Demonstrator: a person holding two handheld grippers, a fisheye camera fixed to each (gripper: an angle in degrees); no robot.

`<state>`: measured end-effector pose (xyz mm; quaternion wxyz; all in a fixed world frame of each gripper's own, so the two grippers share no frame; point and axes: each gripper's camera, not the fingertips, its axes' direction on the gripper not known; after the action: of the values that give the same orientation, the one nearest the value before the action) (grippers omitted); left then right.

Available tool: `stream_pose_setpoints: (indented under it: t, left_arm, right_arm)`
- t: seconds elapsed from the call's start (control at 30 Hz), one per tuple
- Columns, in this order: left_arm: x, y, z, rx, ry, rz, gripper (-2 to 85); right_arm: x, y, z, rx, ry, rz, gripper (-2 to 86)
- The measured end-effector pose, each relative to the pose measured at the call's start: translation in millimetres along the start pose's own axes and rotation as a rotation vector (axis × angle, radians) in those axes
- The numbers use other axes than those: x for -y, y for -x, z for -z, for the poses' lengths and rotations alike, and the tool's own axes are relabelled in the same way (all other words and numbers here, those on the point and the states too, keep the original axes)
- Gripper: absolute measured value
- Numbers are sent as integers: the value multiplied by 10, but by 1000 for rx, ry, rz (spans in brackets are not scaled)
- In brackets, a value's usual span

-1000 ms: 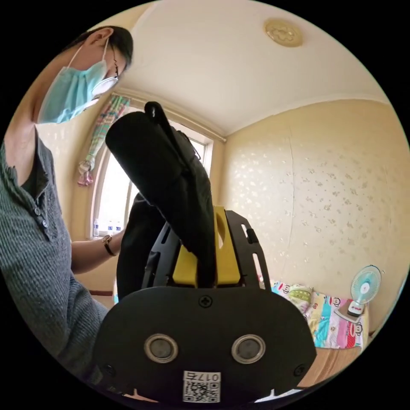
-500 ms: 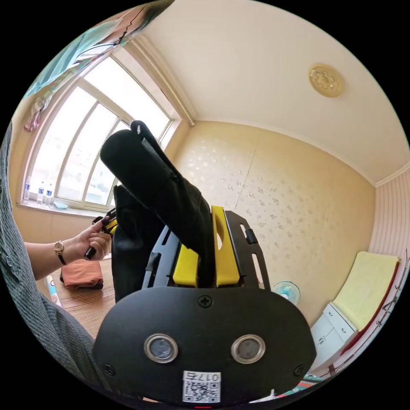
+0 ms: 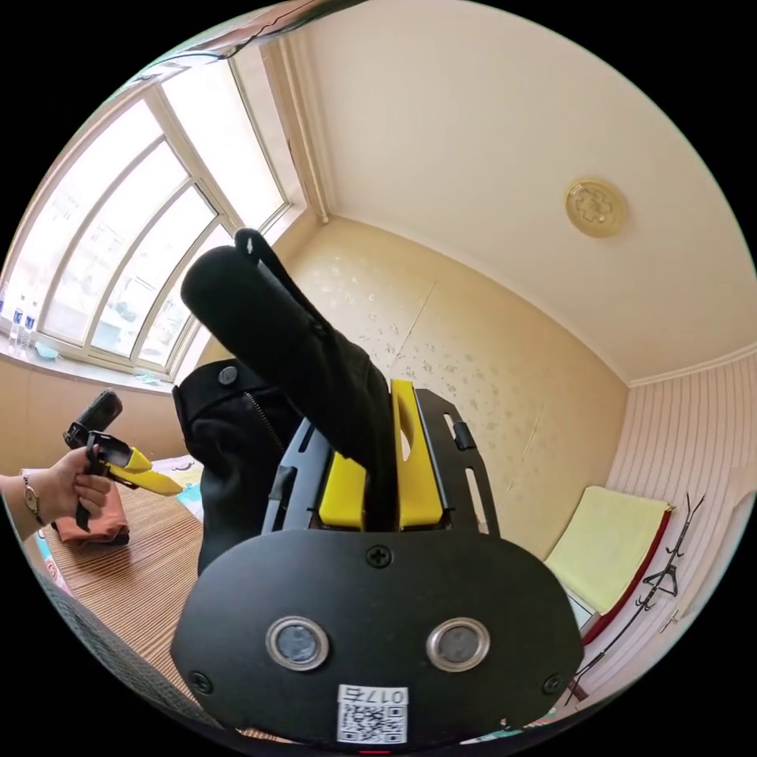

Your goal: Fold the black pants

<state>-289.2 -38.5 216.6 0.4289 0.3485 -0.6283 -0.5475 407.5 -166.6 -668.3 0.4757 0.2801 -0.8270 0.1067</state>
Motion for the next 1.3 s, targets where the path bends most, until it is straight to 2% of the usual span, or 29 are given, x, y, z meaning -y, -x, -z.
stream_pose_setpoints:
  t: [0.27, 0.37, 0.43, 0.53, 0.6, 0.77, 0.9, 1.07, 1.2, 1.3]
  left_arm:
    - [178, -416, -598, 110, 152, -89, 229]
    - [250, -712, -656, 113, 60, -178, 204]
    - [212, -1126, -594, 215, -74, -301, 149]
    - [142, -1568, -506, 350, -226, -372, 96]
    - [174, -1730, -478, 332, -238, -389, 67]
    - [221, -1958, -416, 361, -330, -337, 51]
    - [179, -1974, -420, 433, -307, -290, 51]
    - [-6, -1857, -448, 480, -233, -225, 50]
    - [-31, -1841, -433, 504, -146, -191, 51]
    - [-21, -1978, -287, 582, -115, -216, 53]
  right_arm:
    - [33, 42, 44, 143, 7, -51, 63]
    - [12, -4, 35, 183, 33, -60, 64]
    - [-25, -64, 33, 189, 48, -68, 64]
    - [-107, -242, 3, 214, 92, -97, 64]
    - [-174, -376, -44, 286, 123, -113, 66]
    - [-531, -674, -328, 635, 158, -136, 77]
    - [-1196, -681, -591, 762, 186, -201, 73]
    - [-2312, -463, -957, 919, 387, -443, 43]
    - [-2254, -215, -954, 834, 364, -419, 36]
    - [-1964, -310, -935, 684, 332, -415, 33]
